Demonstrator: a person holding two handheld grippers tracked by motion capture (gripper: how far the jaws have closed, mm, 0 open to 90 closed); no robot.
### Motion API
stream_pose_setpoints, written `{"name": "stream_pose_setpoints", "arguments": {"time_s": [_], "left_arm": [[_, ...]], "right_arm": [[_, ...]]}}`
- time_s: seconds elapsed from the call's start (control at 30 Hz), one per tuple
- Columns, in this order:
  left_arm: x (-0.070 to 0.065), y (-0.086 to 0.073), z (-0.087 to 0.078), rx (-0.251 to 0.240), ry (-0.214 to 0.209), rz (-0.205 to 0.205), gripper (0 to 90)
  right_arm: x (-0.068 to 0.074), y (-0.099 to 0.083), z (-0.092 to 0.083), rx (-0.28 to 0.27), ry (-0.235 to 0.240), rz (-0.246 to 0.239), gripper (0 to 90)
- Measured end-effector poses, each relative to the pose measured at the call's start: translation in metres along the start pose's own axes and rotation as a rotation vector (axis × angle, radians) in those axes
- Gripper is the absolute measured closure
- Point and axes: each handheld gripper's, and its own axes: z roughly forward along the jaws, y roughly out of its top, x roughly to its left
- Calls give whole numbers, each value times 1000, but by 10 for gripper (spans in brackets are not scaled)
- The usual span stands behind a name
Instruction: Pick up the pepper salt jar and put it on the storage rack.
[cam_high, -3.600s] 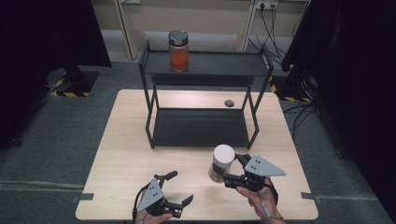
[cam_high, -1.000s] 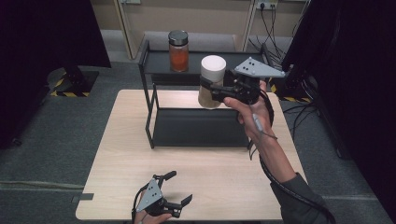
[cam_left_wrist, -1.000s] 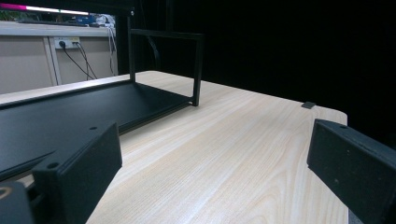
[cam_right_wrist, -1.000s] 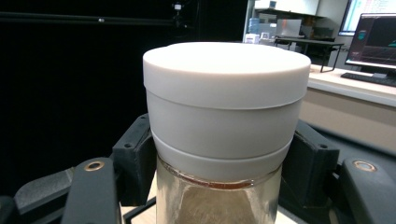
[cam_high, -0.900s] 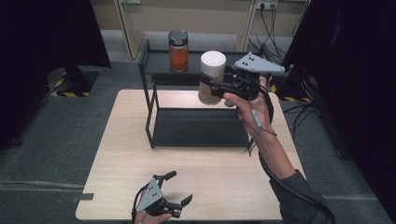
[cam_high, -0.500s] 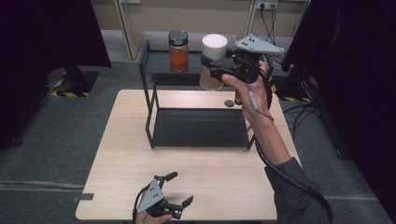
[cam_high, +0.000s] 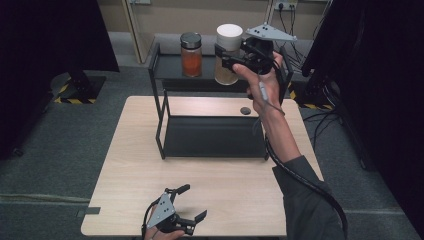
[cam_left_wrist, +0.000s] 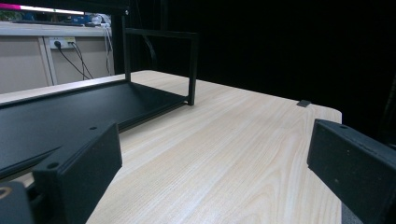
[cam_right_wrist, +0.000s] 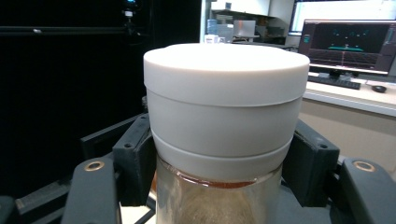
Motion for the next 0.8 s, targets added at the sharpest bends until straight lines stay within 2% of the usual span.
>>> {"name": "stream_pose_setpoints", "arguments": {"time_s": [0.1, 0.23, 0.37, 0.8], "left_arm": [[0, 0, 0, 0, 0, 1, 25], [0, 0, -1, -3, -1, 1, 25], [-1, 0, -1, -6, -3, 4, 25], [-2, 0, -2, -11, -2, 4, 25]], "right_arm": [[1, 3, 6, 5, -15, -7, 355], [0, 3, 13, -9, -28, 16, 355], [3, 5, 24, 1, -52, 3, 355], [3, -2, 45, 6, -72, 12, 355]]}}
